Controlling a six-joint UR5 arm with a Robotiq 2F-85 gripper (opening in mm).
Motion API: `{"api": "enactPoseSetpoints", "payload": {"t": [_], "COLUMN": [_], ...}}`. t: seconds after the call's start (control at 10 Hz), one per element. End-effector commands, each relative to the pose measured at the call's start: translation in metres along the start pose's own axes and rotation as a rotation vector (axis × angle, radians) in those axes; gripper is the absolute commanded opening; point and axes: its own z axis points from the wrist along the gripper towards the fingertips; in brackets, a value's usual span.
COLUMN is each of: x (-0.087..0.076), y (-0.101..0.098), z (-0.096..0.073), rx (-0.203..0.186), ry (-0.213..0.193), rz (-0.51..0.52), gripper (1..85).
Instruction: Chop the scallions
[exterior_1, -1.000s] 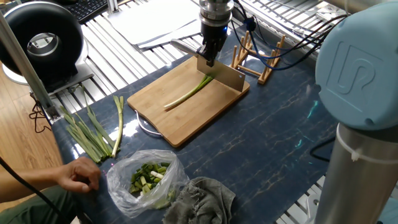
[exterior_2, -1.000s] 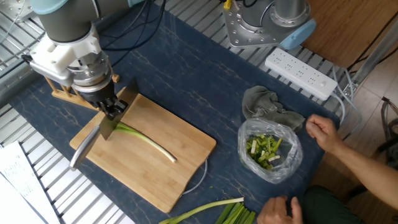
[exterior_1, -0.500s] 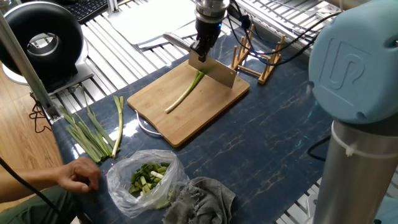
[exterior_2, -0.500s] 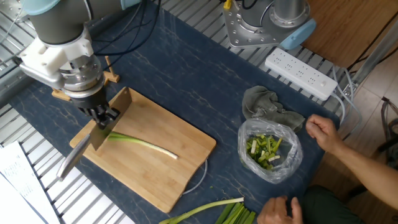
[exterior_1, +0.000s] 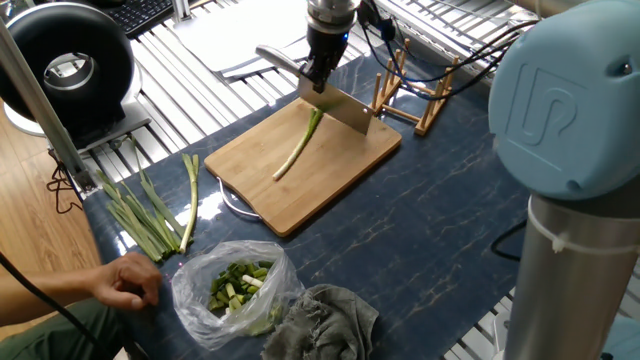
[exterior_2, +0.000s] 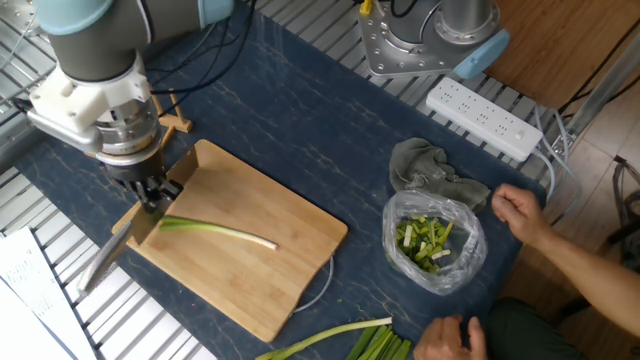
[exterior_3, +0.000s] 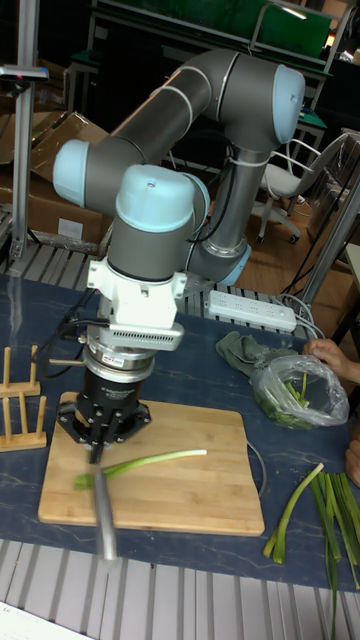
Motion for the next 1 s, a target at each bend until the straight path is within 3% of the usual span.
{"api": "enactPoseSetpoints", "payload": {"t": [0.0,0.1,0.3,0.4,0.7,0.8,0.9], "x": [-0.006,-0.003,0.003,0.010,0.025,0.030,0.027], "y": [0.003,-0.002,0.002,0.009,0.029,0.042,0.045], "z": [0.006,0.007,-0.001,-0.015,-0.042,-0.045,-0.041], "rx": [-0.022,-0.008,-0.018,-0.021,-0.055,-0.080,-0.074], "ry": [-0.023,-0.020,0.009,0.053,0.107,0.122,0.113], "rz": [-0.001,-0.009,-0.002,0.010,0.044,0.066,0.066], "gripper": [1.7,1.7,1.7,1.7,1.7,1.7,1.7]}}
